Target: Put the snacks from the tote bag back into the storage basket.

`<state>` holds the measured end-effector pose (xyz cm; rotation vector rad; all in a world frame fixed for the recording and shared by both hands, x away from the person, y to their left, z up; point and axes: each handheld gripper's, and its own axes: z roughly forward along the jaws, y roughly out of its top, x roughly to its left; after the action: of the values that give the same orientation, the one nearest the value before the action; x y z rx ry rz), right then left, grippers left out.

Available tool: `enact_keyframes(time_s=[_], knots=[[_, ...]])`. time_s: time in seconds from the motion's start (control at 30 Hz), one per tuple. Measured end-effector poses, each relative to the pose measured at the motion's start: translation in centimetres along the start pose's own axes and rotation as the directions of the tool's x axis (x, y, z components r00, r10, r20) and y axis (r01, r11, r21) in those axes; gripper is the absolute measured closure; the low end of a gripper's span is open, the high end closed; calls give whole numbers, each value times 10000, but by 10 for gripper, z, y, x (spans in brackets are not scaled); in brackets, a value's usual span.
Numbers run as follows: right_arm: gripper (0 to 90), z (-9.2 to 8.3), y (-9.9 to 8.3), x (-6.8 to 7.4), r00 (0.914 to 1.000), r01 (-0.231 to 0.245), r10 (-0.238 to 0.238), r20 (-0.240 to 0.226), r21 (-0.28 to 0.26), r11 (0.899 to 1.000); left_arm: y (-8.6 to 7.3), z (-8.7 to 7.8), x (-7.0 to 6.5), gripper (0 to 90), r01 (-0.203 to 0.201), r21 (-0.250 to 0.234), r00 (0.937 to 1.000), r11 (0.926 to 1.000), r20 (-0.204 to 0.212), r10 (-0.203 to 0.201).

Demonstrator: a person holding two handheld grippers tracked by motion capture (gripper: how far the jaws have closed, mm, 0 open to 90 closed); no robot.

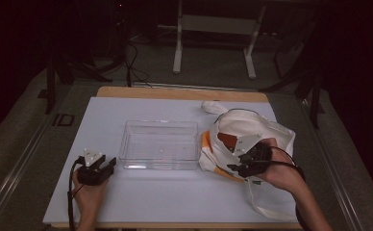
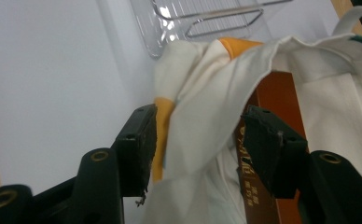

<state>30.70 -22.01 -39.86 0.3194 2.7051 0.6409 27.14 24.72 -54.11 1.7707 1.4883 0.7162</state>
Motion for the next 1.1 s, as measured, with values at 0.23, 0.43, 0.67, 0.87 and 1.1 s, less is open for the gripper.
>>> enact_keyframes(time_s=[0.23,0.43,0.67,0.87,1.1], knots=[[442,-3,-6,-9,9997,-237,236,81,73,9997,0,0,0,557,-45,11,10000,10000,-21,45],[440,-5,-10,-15,9993,-355,353,157,151,9993,0,0,0,560,-51,2,10000,10000,-22,51],[440,-11,-13,-22,9985,-460,455,297,164,9988,0,0,0,563,-31,4,10000,10000,-22,31],[440,-14,-17,-28,9979,-530,520,389,253,9983,0,0,0,563,-28,-2,10000,10000,-30,28],[440,-13,-22,-35,9972,-601,576,483,532,9968,0,0,0,562,-19,-6,10000,10000,-26,19]])
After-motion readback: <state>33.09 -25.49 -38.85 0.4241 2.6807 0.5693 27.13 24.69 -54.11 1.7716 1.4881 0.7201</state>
